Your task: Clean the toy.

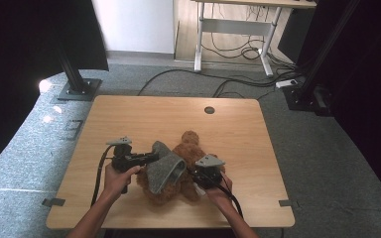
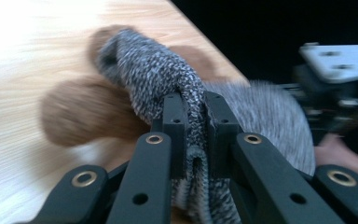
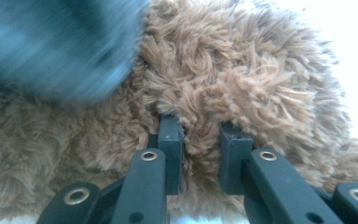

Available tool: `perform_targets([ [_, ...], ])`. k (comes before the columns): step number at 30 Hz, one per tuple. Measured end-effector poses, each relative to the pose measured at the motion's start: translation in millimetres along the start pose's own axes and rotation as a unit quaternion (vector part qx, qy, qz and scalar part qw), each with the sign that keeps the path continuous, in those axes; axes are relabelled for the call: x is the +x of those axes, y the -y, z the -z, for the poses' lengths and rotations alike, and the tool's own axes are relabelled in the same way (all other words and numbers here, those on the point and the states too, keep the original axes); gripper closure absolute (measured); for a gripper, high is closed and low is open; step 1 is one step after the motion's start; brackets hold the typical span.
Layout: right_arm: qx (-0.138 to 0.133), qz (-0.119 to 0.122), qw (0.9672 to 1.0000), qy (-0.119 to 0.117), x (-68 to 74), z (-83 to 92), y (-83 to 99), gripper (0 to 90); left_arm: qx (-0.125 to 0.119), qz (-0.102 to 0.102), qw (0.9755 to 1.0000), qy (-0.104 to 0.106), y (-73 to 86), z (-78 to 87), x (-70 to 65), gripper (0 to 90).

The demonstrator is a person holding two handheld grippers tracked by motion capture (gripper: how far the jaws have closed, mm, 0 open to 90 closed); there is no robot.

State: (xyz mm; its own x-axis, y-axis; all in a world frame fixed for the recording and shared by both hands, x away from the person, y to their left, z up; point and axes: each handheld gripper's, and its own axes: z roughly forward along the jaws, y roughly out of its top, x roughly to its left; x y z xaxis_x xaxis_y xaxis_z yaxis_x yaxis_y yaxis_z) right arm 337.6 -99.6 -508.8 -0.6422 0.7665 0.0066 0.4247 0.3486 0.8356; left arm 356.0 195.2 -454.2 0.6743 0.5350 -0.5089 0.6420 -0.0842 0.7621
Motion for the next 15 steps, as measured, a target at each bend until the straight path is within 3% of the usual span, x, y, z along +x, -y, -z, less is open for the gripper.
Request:
perform_targets([
  [2,-0.007,-0.011,0.9999,0.007,0.0,-4.2,-1.1,75.3,0.004,0.0,0.9997,0.024,-0.9,-1.1,-8.3,80.2],
  [5,-0.014,-0.023,0.9994,0.024,0.1,-11.6,-4.2,75.4,0.018,-0.012,0.9992,0.034,1.1,-8.6,-20.0,80.2],
  [9,-0.022,-0.037,0.9983,0.038,-2.9,-19.9,-8.8,75.3,0.059,-0.033,0.9977,0.006,11.4,-27.1,-24.5,80.2],
  [15,-0.037,-0.056,0.997,0.039,-9.7,-26.2,-9.7,76.2,0.076,-0.025,0.9968,-0.012,22.0,-39.9,-10.8,80.4],
])
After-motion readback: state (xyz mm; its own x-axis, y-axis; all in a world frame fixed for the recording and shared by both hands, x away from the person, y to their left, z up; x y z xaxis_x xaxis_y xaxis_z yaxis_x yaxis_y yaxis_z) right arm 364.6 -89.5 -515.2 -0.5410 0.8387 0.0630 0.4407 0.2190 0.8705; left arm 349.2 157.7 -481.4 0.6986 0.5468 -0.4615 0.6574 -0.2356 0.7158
